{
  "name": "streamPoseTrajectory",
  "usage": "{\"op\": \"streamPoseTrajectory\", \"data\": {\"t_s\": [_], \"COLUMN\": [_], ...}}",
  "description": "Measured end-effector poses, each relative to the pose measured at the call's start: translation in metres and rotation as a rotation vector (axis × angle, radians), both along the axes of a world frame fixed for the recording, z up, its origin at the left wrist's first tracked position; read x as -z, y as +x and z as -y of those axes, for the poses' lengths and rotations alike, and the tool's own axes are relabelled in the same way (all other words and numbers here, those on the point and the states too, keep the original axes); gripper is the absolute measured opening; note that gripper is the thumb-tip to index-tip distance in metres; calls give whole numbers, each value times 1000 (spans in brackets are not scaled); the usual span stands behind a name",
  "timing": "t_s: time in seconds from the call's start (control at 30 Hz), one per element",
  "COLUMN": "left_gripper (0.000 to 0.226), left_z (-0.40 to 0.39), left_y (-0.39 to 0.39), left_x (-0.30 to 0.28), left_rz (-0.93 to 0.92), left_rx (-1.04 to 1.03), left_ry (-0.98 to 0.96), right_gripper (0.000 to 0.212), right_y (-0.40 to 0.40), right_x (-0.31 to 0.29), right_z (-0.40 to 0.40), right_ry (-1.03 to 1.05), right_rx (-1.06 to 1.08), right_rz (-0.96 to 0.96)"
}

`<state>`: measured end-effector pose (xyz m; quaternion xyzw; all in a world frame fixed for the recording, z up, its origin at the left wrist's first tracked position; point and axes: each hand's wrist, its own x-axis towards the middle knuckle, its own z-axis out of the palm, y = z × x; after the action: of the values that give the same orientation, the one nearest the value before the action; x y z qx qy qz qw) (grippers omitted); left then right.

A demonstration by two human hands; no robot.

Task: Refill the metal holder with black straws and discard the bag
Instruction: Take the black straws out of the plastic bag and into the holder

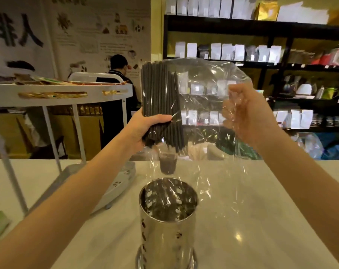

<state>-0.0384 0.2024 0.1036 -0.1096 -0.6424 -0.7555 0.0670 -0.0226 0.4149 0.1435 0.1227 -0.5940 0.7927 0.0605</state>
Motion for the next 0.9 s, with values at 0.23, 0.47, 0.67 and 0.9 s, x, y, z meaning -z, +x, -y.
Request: {"op": "streamPoseTrajectory", "data": {"t_s": [0.23, 0.47, 0.67, 0.9], "left_gripper": [41, 51, 65, 69], "left_z": [1, 1, 0, 2], "left_y": [17, 36, 53, 65], "left_x": [11, 13, 8, 2], "left_rz": [-80, -158, -194, -290], "left_rx": [-68, -103, -152, -167], "left_ry": [-34, -82, -160, -219], "right_gripper": [51, 14, 24, 28], "right_y": [9, -5, 2, 11], "right_x": [26, 39, 46, 47], "right_z": [16, 18, 14, 13], "right_ry": [464, 353, 442, 472], "right_rx": [-9, -182, -397, -191], "right_rz": [-32, 149, 164, -139]}}
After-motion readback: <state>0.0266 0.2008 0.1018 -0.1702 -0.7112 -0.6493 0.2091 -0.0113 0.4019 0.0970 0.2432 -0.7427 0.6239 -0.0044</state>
